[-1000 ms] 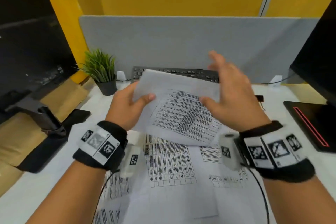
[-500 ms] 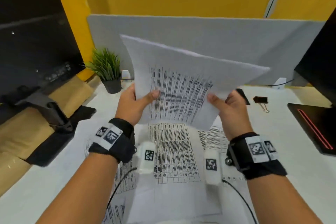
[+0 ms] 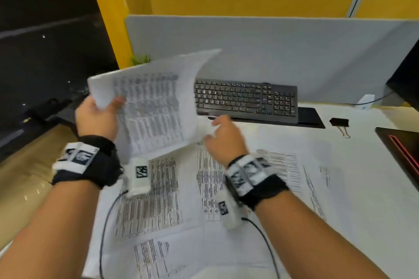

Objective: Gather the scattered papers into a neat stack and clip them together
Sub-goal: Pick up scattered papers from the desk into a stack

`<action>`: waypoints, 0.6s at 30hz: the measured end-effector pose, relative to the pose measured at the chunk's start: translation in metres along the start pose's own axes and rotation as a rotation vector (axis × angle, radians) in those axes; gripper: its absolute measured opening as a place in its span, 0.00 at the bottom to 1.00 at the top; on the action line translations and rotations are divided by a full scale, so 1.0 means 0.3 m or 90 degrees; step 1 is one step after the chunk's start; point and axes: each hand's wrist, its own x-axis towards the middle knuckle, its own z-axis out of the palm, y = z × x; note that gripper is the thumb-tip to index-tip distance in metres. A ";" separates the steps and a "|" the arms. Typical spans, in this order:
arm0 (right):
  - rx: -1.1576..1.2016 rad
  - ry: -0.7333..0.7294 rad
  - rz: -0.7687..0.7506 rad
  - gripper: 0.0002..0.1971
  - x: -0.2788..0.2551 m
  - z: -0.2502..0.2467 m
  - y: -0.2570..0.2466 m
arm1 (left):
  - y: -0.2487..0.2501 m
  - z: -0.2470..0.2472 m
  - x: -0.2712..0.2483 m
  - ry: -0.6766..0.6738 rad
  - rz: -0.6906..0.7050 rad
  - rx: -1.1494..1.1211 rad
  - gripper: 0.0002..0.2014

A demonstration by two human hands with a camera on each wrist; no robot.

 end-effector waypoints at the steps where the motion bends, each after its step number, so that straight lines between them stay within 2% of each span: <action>1: -0.089 -0.118 0.012 0.22 -0.012 0.059 -0.026 | -0.009 -0.047 0.019 0.024 0.002 0.017 0.19; 2: -0.152 -0.210 0.030 0.27 -0.020 0.122 -0.042 | -0.023 -0.089 0.032 0.045 -0.007 0.034 0.20; 3: -0.189 -0.261 0.048 0.28 -0.027 0.179 -0.052 | -0.026 -0.126 0.035 0.058 -0.016 0.048 0.20; 4: -0.212 -0.276 0.070 0.26 -0.033 0.234 -0.054 | -0.036 -0.159 0.035 0.068 -0.030 0.056 0.20; 6: -0.227 -0.239 0.109 0.21 -0.034 0.310 -0.040 | -0.053 -0.209 0.026 0.070 -0.062 0.042 0.20; 8: -0.211 -0.230 0.128 0.22 -0.023 0.329 -0.029 | -0.068 -0.244 0.012 0.080 -0.078 0.031 0.21; 12: -0.133 -0.242 0.178 0.31 -0.001 0.228 -0.020 | -0.146 -0.278 0.027 0.092 -0.085 0.022 0.33; 15: -0.150 -0.196 0.173 0.16 -0.010 0.087 0.030 | -0.090 -0.243 -0.003 0.050 -0.086 0.017 0.26; 18: -0.257 -0.176 0.206 0.10 -0.040 -0.027 0.120 | -0.066 -0.197 -0.019 0.032 -0.082 0.010 0.20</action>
